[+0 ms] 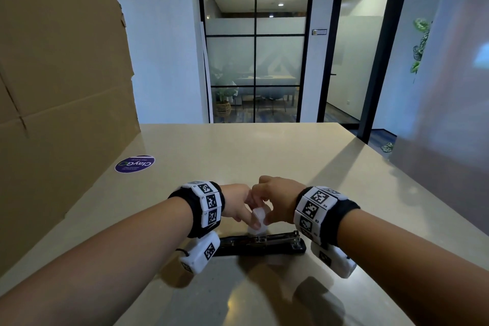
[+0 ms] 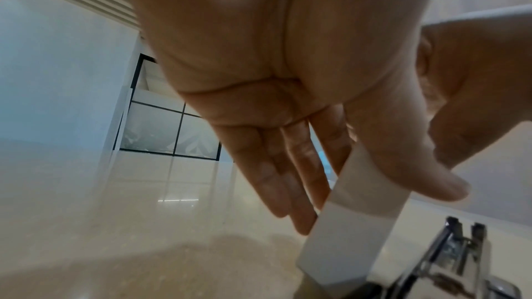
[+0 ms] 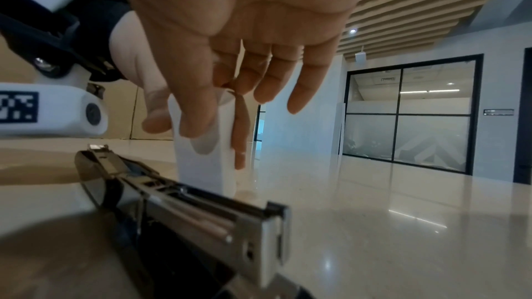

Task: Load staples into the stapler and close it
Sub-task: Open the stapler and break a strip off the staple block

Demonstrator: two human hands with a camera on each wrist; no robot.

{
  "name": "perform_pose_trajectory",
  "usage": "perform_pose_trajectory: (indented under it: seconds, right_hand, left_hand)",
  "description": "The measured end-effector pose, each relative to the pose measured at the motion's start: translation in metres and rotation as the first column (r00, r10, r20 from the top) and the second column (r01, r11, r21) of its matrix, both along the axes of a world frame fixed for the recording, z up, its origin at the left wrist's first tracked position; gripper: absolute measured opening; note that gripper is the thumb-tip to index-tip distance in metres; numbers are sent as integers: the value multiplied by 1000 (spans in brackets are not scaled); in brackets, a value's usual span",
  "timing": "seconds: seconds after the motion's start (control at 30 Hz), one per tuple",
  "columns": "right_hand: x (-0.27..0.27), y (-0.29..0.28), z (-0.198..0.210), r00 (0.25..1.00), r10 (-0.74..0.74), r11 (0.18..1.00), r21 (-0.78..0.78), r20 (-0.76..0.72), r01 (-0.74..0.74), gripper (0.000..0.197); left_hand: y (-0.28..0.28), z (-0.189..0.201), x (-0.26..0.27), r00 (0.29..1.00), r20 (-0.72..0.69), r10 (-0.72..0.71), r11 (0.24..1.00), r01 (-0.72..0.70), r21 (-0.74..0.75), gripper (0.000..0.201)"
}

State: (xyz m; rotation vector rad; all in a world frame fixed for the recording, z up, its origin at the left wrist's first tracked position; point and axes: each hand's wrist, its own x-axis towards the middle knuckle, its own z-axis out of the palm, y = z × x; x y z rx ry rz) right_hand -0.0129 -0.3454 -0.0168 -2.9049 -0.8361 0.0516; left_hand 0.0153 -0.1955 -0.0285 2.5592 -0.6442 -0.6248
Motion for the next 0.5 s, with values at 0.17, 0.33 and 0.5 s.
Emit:
perform_pose_trajectory:
  seconds: [0.17, 0.33, 0.5]
  right_hand:
    - [0, -1, -3, 1000, 20, 1000, 3, 24, -20, 24]
    - [-2, -6, -8, 993, 50, 998, 19, 108, -52, 17]
    - [-8, -10, -7, 996, -30, 993, 119, 89, 19, 19]
  left_hand:
    - [-1, -1, 2, 999, 45, -10, 998, 8, 63, 37]
    - [3, -4, 2, 999, -33, 6, 999, -7, -49, 42]
    - [5, -12, 6, 998, -19, 61, 994, -62, -89, 46]
